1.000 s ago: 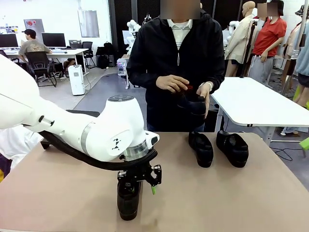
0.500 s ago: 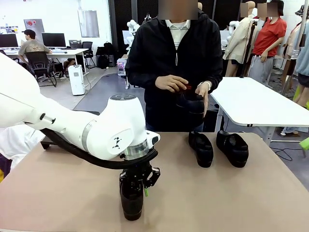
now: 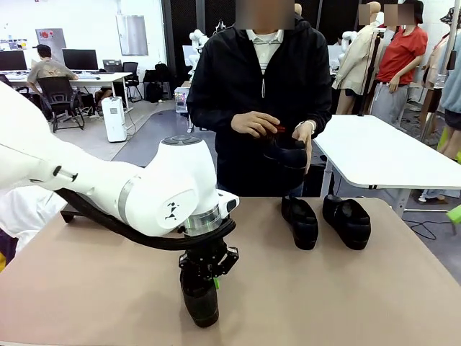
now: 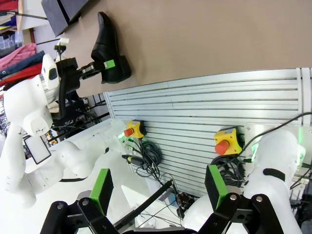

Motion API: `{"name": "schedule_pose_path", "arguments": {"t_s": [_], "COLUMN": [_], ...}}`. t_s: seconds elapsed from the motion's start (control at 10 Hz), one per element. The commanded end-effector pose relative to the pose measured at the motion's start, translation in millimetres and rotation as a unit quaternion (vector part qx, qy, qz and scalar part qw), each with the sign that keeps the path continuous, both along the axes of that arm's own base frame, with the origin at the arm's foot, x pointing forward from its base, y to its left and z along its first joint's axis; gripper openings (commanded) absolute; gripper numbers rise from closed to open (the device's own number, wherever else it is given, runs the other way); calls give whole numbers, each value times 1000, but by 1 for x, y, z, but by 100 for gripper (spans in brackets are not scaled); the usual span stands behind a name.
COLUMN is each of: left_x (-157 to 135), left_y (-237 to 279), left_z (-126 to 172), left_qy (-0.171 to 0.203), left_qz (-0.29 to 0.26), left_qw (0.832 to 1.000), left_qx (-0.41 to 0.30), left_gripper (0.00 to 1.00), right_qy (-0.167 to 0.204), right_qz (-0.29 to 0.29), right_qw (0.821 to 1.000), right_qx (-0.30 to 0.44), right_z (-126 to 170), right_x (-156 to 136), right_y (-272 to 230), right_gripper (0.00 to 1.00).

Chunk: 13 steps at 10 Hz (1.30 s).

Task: Organize the shoes by placing them on the stand.
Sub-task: Place the Shoe from the middle of the table onto the Shoes Stand.

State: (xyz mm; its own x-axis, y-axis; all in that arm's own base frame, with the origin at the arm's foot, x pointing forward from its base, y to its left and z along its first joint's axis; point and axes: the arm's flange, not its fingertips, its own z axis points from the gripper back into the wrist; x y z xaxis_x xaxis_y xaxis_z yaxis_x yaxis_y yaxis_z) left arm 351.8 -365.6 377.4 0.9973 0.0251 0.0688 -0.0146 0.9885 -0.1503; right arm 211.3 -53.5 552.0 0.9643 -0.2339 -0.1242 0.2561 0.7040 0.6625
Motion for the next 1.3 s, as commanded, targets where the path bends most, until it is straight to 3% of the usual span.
{"name": "schedule_pose_path", "arguments": {"t_s": [0.0, 0.2, 0.4, 0.6, 0.7, 0.9, 1.0, 1.1, 1.2], "left_x": [-31, -79, -112, -120, -120, -107, -101, -104, -104], "left_y": [23, 56, 101, 163, 198, 276, 292, 236, 236], "left_z": [44, 102, 128, 129, 126, 119, 116, 143, 143], "left_qy": [-29, -75, -106, -138, -138, -94, -41, -109, -109], "left_qz": [-34, -52, -88, -103, -56, -29, 18, -37, -37], "left_qw": [999, 996, 990, 983, 987, 994, 998, 992, 992], "left_qx": [-18, 5, 32, 62, 66, 49, -35, 55, 55], "left_gripper": [0, 0, 0, 0, 0, 0, 0, 0, 0], "right_qy": [-5, -5, -5, -5, -5, -5, -5, -5, -5], "right_qz": [10, 10, 10, 10, 10, 10, 10, 10, 10], "right_qw": [1000, 1000, 1000, 1000, 1000, 1000, 1000, 1000, 1000], "right_qx": [-8, -8, -8, -8, -8, -8, -8, -8, -8], "right_z": [1, 1, 1, 1, 1, 1, 1, 1, 1], "right_x": [-1, -1, -1, -1, -1, -1, -1, -1, -1], "right_y": [-6, -6, -6, -6, -6, -6, -6, -6, -6], "right_gripper": [100, 100, 100, 100, 100, 100, 100, 100, 100]}}
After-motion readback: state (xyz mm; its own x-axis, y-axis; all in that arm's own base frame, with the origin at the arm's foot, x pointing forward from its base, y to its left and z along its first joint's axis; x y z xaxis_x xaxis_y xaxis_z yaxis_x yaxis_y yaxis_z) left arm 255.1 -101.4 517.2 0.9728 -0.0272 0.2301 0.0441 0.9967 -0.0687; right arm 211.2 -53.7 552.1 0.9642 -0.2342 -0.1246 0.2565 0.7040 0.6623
